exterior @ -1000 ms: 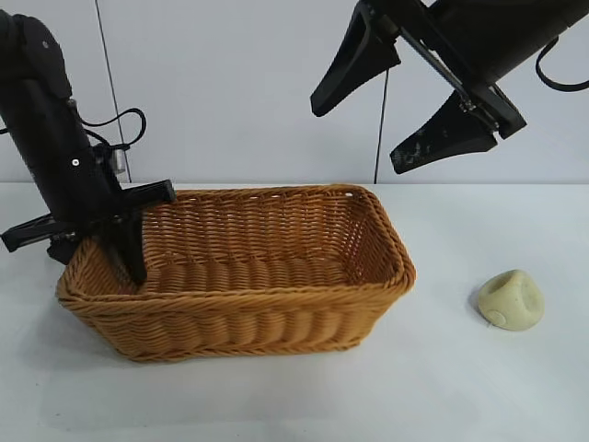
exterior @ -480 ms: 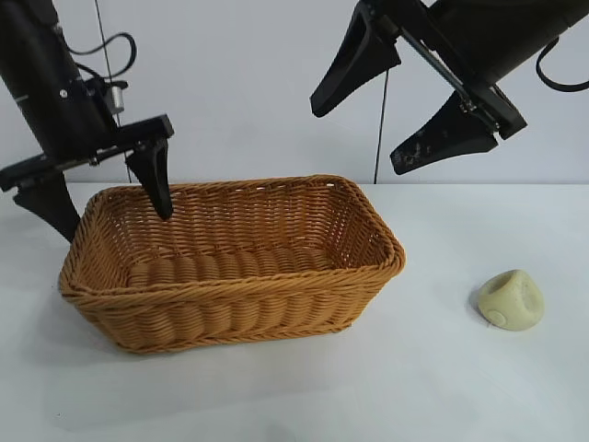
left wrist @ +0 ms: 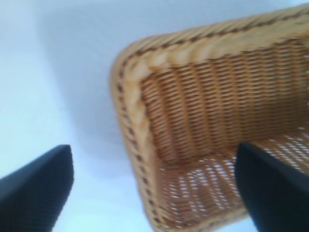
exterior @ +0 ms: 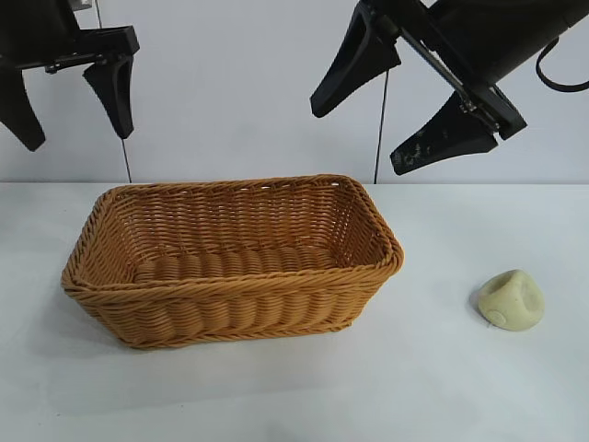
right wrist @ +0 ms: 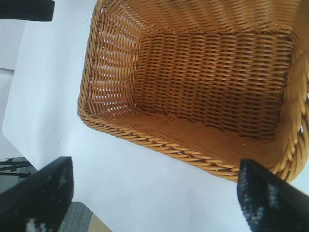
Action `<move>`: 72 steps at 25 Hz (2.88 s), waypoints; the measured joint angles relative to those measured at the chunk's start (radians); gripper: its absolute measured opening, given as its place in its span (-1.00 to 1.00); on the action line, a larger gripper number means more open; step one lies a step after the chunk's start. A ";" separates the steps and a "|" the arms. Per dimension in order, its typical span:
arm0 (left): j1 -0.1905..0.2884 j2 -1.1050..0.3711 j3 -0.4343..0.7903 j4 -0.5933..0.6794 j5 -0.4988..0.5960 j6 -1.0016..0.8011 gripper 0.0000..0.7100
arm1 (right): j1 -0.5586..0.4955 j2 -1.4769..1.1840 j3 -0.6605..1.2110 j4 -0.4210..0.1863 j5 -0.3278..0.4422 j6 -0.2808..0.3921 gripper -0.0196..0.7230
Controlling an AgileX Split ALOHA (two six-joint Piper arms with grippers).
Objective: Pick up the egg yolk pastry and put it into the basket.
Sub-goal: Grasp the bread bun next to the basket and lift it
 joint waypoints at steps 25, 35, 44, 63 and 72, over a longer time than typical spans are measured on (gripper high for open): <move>0.191 -0.243 0.258 0.117 -0.001 0.058 0.96 | 0.000 0.000 0.000 0.000 0.003 0.004 0.75; 0.191 -0.733 0.751 0.117 0.000 0.088 0.96 | 0.000 0.000 0.000 0.000 0.003 0.004 0.75; 0.191 -1.118 1.092 0.117 -0.148 0.091 0.96 | 0.000 0.000 0.000 0.000 0.003 0.004 0.75; 0.191 -1.507 1.239 0.076 -0.186 0.092 0.96 | 0.000 0.000 0.000 0.000 0.003 0.004 0.75; 0.191 -1.507 1.256 0.060 -0.150 0.092 0.96 | 0.000 0.000 0.000 0.000 0.003 0.004 0.75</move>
